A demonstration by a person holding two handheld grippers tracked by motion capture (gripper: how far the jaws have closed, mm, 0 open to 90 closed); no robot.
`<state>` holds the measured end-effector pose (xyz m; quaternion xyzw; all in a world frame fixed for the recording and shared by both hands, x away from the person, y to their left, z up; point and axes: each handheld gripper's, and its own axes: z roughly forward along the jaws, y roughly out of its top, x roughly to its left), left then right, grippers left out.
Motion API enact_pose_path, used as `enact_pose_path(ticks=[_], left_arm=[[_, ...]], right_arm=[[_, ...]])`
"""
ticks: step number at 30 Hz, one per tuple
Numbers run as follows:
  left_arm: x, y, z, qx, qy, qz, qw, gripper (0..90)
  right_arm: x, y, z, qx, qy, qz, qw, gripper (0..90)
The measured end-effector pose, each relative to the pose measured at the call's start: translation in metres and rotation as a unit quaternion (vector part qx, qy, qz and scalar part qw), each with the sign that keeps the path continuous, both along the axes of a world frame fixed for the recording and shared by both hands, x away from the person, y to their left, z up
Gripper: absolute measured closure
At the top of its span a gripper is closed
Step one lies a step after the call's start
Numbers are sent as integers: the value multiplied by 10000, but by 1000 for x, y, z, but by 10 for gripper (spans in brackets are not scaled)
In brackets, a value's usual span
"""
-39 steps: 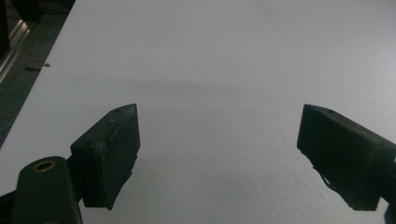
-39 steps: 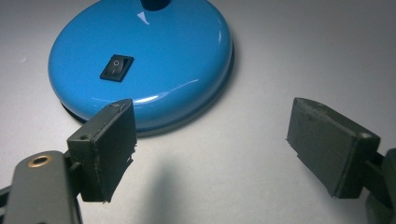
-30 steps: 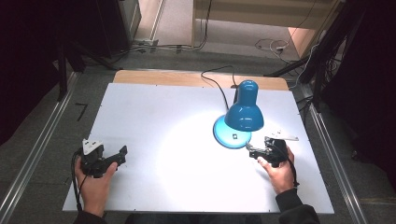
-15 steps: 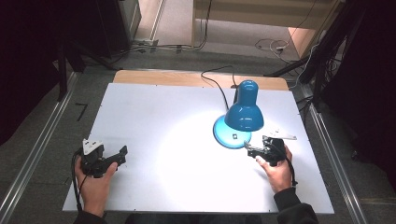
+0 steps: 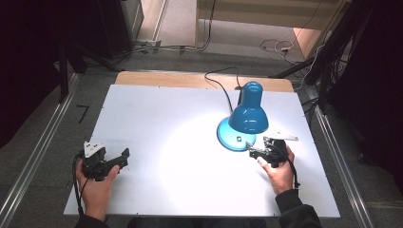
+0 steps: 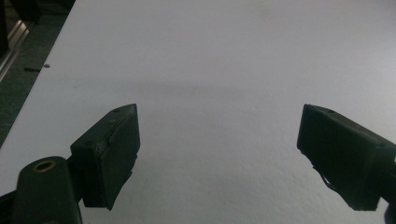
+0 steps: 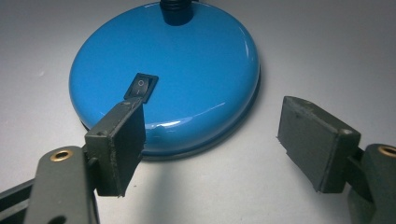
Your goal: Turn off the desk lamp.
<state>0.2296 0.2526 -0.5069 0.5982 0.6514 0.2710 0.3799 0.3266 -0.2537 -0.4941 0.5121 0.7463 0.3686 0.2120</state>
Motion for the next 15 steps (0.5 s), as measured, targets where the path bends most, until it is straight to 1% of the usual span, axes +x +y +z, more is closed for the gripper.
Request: enact_pose_path(ticks=[3, 4, 5, 6, 9, 12, 13, 15], left_arm=[[0, 0, 0, -3, -1, -2, 10000, 139], [0, 0, 0, 4, 2, -5, 10000, 139], [0, 0, 0, -6, -5, -1, 10000, 139], [0, 0, 0, -5, -3, -3, 10000, 139], [0, 0, 0, -2, -5, 2, 10000, 139], [0, 0, 0, -4, -5, -1, 10000, 139], [0, 0, 0, -4, -5, -1, 10000, 139], [0, 0, 0, -12, -13, 5, 10000, 139]], right_arm=[[0, 2, 0, -47, -43, 0, 10000, 269], [0, 2, 0, -47, -43, 0, 10000, 269], [0, 4, 1, -42, -83, -10, 10000, 298], [0, 4, 1, -36, -102, 9, 9999, 302], [1, 7, 1, -38, -125, 14, 9999, 323], [2, 11, 1, -20, -131, 62, 9999, 365], [2, 12, 1, -13, -138, 72, 9999, 388], [2, 13, 2, 32, -152, 131, 9998, 467]])
